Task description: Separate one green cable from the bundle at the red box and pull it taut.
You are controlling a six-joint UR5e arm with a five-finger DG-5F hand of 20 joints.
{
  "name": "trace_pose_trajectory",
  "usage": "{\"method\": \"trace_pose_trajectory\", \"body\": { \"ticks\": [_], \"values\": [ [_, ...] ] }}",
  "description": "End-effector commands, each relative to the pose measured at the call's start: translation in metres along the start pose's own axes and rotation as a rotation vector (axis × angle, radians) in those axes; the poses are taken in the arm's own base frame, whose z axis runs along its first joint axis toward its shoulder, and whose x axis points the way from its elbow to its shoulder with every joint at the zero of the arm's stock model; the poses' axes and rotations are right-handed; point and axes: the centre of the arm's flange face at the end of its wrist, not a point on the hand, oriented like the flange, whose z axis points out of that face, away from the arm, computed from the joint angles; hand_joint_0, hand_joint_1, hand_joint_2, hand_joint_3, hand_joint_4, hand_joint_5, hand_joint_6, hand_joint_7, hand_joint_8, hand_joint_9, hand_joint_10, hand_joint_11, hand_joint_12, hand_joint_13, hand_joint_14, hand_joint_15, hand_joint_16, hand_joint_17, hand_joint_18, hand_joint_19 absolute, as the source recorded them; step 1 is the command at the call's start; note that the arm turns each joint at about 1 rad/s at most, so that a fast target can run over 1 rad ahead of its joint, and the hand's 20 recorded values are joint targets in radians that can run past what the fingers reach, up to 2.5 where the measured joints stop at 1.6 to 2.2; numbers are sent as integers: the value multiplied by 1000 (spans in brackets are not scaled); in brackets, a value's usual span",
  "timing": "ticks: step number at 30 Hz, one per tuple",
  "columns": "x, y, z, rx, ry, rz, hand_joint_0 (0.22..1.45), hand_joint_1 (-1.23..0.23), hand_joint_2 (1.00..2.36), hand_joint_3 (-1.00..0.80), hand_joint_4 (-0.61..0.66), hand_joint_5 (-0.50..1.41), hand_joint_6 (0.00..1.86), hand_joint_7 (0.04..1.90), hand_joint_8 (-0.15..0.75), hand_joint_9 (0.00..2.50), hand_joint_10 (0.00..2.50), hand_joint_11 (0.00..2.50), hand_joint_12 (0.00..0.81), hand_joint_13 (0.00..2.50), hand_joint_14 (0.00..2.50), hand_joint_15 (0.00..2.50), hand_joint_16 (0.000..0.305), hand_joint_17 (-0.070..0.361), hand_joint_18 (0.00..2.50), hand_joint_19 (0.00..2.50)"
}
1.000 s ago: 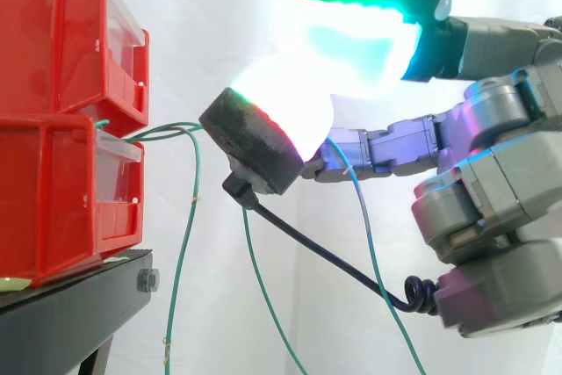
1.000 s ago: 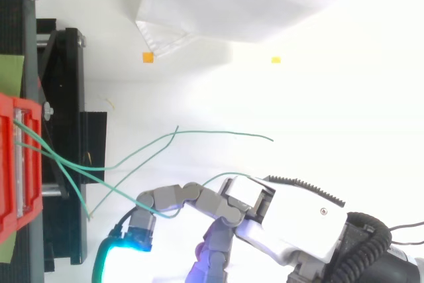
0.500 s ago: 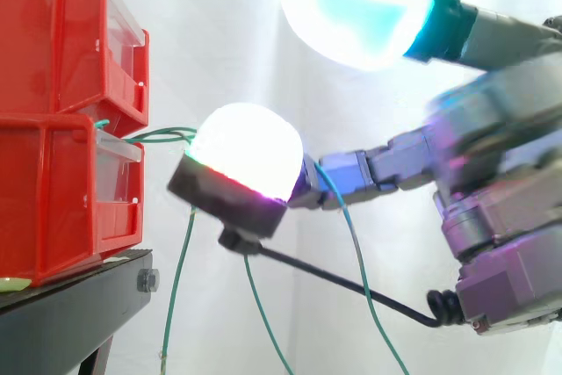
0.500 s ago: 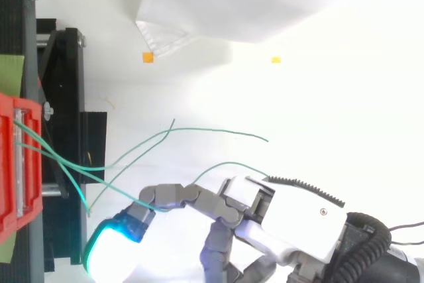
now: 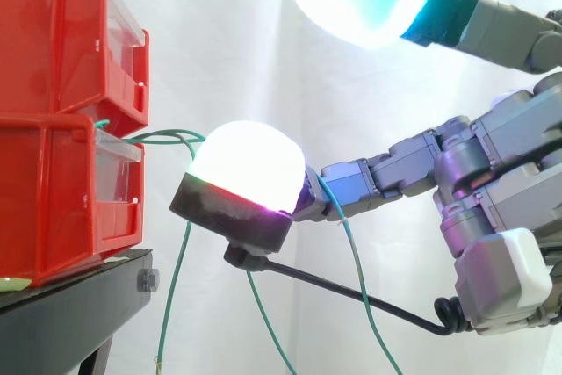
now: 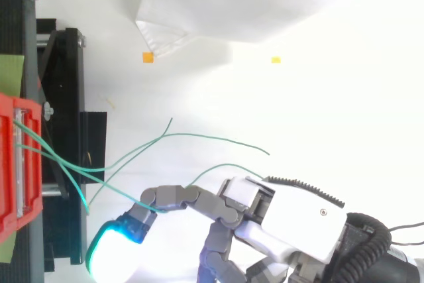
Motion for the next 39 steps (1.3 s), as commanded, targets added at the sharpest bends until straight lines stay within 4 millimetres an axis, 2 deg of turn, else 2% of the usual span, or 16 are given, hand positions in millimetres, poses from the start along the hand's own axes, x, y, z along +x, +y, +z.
{"method": "trace_pose_trajectory", "body": {
  "ticks": [1,3,6,7,8,9,10,12,13,14,17,18,22,29,34,39],
  "values": [
    [0,0,0,0,-1,0,380,-838,1000,-500,244,25,505,1110,409,2282,2500,1799,337,2080,2500,1071,224,168,2500,367],
    [0,0,0,0,-1,2,366,-807,1000,-500,164,33,505,1173,404,2284,2500,1887,348,2080,2500,1199,238,179,2500,400],
    [0,0,0,0,-1,2,376,-740,1000,-500,201,4,505,1162,465,2106,2500,2066,446,1938,2500,1322,273,205,2494,262],
    [1,0,0,0,1,1,386,-714,1000,-500,190,-8,505,1159,486,2016,2500,1996,480,1848,2500,1297,274,206,2414,252],
    [0,0,0,0,-1,2,400,-683,1000,-500,169,-41,504,1128,496,1450,2500,1560,525,1448,2500,1158,278,209,2300,186],
    [0,0,0,0,-1,2,403,-681,1000,-500,173,-49,504,1132,476,1275,2500,1418,502,1310,2500,1136,275,207,2264,198],
    [0,0,0,0,-1,0,407,-672,1000,-500,199,-81,504,1118,446,1071,2500,1136,468,1126,2500,1048,255,191,2258,428],
    [0,0,0,0,-1,2,423,-674,1000,-500,206,-111,503,1097,422,911,2500,995,439,1047,2294,1054,218,163,2115,789],
    [0,0,0,0,-1,2,429,-690,1000,-500,212,-126,503,1090,412,817,2500,922,405,940,2201,1033,61,138,1755,911],
    [0,0,0,0,-1,2,436,-701,1000,-500,214,-143,502,1049,407,735,2500,870,399,828,2124,1013,59,132,1320,1124],
    [1,0,0,0,1,1,444,-735,1000,-500,205,-149,503,1045,408,689,2500,881,406,764,2109,1030,65,147,1109,1151],
    [0,0,0,0,-1,2,448,-750,1000,-500,206,-148,503,1042,398,659,2500,928,400,679,2486,952,64,145,1104,1175],
    [0,0,0,0,-1,0,446,-857,1000,-500,185,-76,502,1196,345,1196,2500,1757,373,1035,2500,1283,60,135,1296,1019],
    [1,0,1,-7,1,-4,450,-928,1000,-500,108,-21,503,1285,321,1590,2500,2144,352,1323,2500,1455,64,144,1529,1134],
    [2,0,0,-7,3,-5,460,-951,1000,-500,265,-50,503,782,316,1575,2500,2121,354,1299,2500,1482,64,144,1502,1183],
    [0,0,1,-7,1,-6,474,-950,1000,-500,251,-45,503,708,308,1536,2500,2094,351,1258,2500,1490,62,139,1465,1251]
  ]
}}
